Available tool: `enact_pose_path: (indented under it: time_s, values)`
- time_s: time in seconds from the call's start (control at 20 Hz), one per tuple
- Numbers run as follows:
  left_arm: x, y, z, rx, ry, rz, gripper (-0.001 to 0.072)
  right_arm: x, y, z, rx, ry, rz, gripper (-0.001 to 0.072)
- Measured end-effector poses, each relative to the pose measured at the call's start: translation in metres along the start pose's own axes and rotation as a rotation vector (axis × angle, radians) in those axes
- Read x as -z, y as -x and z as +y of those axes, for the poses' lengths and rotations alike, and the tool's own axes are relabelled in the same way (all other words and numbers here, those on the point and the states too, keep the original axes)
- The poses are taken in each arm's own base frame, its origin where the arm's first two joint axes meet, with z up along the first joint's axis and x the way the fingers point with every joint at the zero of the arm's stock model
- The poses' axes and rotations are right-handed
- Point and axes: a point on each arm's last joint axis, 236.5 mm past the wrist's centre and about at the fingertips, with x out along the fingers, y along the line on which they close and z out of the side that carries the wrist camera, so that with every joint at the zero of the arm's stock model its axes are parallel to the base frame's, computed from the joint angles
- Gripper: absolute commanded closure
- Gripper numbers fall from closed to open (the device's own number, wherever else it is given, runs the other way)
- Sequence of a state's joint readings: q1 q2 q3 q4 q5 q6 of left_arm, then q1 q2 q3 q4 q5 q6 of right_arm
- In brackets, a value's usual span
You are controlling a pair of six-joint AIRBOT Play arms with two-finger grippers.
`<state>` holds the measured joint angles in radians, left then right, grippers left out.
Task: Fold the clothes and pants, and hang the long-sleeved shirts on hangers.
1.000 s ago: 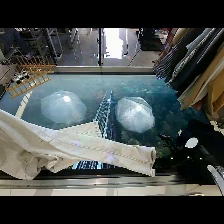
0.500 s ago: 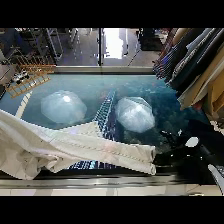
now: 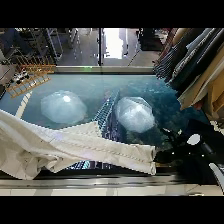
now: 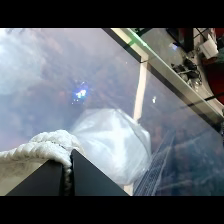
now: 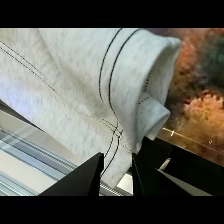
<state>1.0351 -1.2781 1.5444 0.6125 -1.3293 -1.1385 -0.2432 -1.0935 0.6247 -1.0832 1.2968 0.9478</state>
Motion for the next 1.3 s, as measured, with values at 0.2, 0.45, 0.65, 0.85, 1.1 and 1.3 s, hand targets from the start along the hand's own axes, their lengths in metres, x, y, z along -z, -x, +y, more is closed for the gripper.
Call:
enact_pose_path:
  time_s: [0.2,0.45,0.65,0.85,1.1,1.3]
  values:
    - [0.0,0.0,0.0,0.0,0.0,0.0,0.0689,-0.003,0.002,-0.002,0.012,0.005,-0.007,0.0474]
    - [0.0,0.0,0.0,0.0,0.0,0.0,0.0689,-0.005,-0.002,-0.005,0.007,-0.006,-0.006,0.0474]
    - [0.0,0.0,0.0,0.0,0.0,0.0,0.0689,-0.007,-0.005,-0.001,-0.021,-0.013,-0.005,0.0478]
    - [0.0,0.0,0.0,0.0,0.0,0.0,0.0689,-0.004,-0.006,0.002,-0.036,-0.01,0.008,0.0478]
    - [0.0,0.0,0.0,0.0,0.0,0.0,0.0689,0.008,-0.015,0.005,-0.064,-0.014,0.052,0.0595]
    - [0.0,0.0,0.0,0.0,0.0,0.0,0.0689,0.018,-0.027,0.003,-0.069,-0.028,0.059,0.0675]
